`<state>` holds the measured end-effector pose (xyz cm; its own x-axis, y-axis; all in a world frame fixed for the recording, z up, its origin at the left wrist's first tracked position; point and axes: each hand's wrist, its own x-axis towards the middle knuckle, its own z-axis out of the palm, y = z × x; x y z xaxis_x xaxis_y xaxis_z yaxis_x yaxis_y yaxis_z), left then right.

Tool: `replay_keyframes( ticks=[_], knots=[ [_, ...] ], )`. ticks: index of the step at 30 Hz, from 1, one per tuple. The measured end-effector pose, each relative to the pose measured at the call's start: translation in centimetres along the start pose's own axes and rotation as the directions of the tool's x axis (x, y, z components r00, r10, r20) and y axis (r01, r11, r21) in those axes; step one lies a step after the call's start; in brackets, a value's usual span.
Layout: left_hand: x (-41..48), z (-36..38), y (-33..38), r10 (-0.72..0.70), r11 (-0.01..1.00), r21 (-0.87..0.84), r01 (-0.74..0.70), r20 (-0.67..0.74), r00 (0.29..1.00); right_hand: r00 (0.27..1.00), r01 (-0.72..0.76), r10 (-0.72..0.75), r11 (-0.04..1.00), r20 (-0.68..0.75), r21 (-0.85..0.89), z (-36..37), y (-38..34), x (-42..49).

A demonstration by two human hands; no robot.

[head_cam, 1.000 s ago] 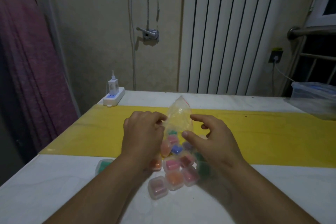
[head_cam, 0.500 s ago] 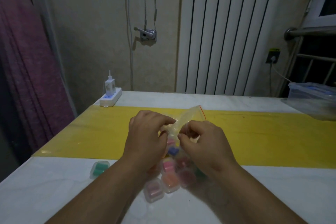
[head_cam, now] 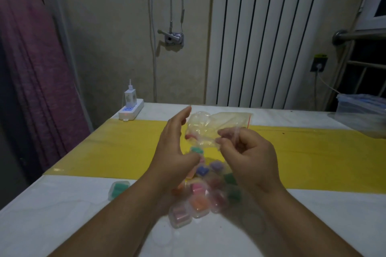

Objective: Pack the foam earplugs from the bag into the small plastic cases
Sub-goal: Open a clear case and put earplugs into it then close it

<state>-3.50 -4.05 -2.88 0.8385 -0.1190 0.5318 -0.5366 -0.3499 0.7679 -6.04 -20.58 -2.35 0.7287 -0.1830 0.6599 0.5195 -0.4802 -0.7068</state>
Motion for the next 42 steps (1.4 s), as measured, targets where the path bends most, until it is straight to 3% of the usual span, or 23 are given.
replay_keyframes(
  ticks=[3,7,10,14,17,20,23,27,30,39,42],
  knots=[
    [0.1,-0.2,0.4,-0.208,0.931,-0.307,0.199,0.005,0.978,0.997,-0.057,0.06,0.995,-0.042,0.084,-0.2,0.2,0.2],
    [0.6,-0.3,1.0,-0.393,0.787,-0.52,0.332,-0.007,0.919,0.995,-0.076,0.085,0.986,-0.053,0.148,-0.2,0.6,0.3],
    [0.3,-0.4,1.0,-0.405,0.754,-0.547,0.364,0.048,0.913,0.996,-0.081,0.086,0.985,-0.026,0.153,-0.2,0.7,0.3],
    [0.3,-0.3,0.8,-0.394,0.791,-0.517,0.327,-0.022,0.919,0.991,-0.127,0.113,0.959,0.07,0.253,-0.7,0.5,0.5],
    [0.5,-0.2,0.5,-0.423,0.783,-0.531,0.324,-0.072,0.903,0.971,-0.237,0.216,0.835,0.1,0.498,-1.3,0.4,1.3],
    [0.6,-0.3,0.5,-0.451,0.756,-0.563,0.334,-0.077,0.889,0.949,-0.298,0.298,0.741,0.104,0.601,-1.9,0.1,1.8],
    [0.7,-0.4,0.6,-0.452,0.727,-0.594,0.343,-0.038,0.891,0.914,-0.403,0.354,0.743,0.198,0.534,-2.3,0.1,2.1],
    [0.5,-0.1,0.8,-0.427,0.731,-0.589,0.344,-0.003,0.904,0.902,-0.401,0.277,0.822,0.333,0.404,-2.4,0.1,1.7],
    [0.4,0.1,0.9,-0.409,0.745,-0.577,0.336,0.003,0.913,0.898,-0.387,0.272,0.862,0.346,0.326,-2.3,0.0,1.4],
    [0.2,0.4,1.3,-0.367,0.795,-0.52,0.312,-0.004,0.93,0.804,-0.555,0.482,0.819,0.347,0.149,-0.8,-1.5,0.6],
    [0.2,0.4,1.2,-0.345,0.843,-0.446,0.301,-0.018,0.938,0.785,-0.576,0.473,0.794,0.399,0.192,-0.8,-1.7,0.8]
  ],
)
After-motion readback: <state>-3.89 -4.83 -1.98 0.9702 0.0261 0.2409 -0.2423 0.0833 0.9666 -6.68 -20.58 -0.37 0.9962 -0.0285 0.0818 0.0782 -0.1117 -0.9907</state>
